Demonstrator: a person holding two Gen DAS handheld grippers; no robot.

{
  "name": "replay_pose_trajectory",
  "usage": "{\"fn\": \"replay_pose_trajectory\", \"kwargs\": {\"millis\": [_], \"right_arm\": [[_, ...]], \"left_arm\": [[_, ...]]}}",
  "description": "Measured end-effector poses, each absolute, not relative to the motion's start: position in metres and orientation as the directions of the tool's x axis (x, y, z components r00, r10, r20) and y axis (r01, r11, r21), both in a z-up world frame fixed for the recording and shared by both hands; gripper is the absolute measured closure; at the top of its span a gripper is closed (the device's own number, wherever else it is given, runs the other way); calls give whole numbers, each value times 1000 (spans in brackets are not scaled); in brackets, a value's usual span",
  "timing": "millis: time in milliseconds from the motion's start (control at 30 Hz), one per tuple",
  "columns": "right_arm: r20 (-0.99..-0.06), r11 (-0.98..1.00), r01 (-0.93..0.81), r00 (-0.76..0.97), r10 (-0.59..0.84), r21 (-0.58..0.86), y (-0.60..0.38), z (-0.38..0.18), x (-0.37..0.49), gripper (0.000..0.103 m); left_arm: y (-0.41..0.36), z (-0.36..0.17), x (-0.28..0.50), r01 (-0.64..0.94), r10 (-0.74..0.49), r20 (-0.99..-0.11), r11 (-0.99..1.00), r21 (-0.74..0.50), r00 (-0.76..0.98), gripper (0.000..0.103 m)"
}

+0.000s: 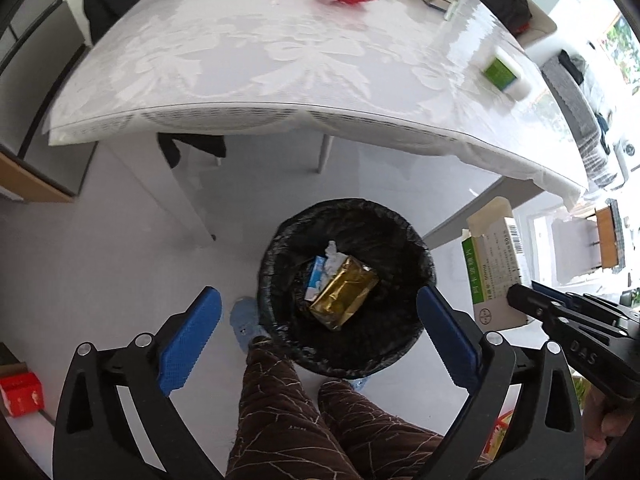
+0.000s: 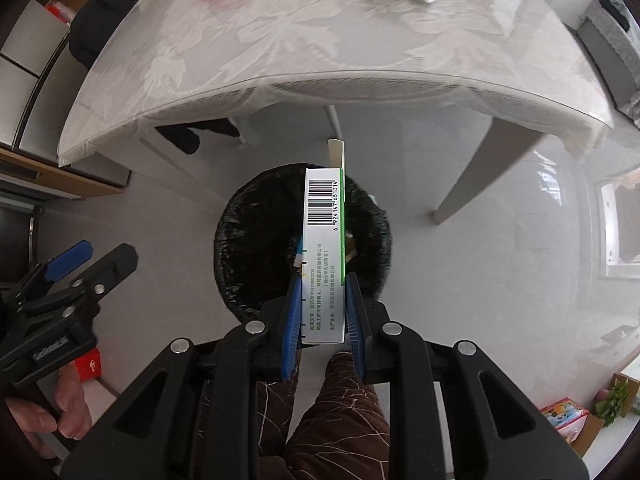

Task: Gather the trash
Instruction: 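Open the right tool to drop the green-white medicine box into the bin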

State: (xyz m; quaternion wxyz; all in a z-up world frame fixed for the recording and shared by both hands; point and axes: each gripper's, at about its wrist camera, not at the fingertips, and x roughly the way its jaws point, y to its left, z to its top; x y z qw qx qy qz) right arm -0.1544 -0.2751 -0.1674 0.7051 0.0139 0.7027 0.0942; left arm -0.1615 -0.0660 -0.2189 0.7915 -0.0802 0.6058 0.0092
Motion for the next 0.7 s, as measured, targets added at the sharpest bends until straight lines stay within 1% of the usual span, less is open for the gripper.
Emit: {"fn": "replay_pose_trajectory", "kwargs": {"millis": [333,700], "right_arm": [[-985,971,-165,-14,172,172,-225,-169,-142,83],[-987,971,-178,-39,155,159,-202,-187,-133,81]], "left_arm": [[-28,-213,-166,-163,-58,-959,981,-107,279,7],[-2,-215,-161,-172,-41,-964,981,-89,263,7]]}}
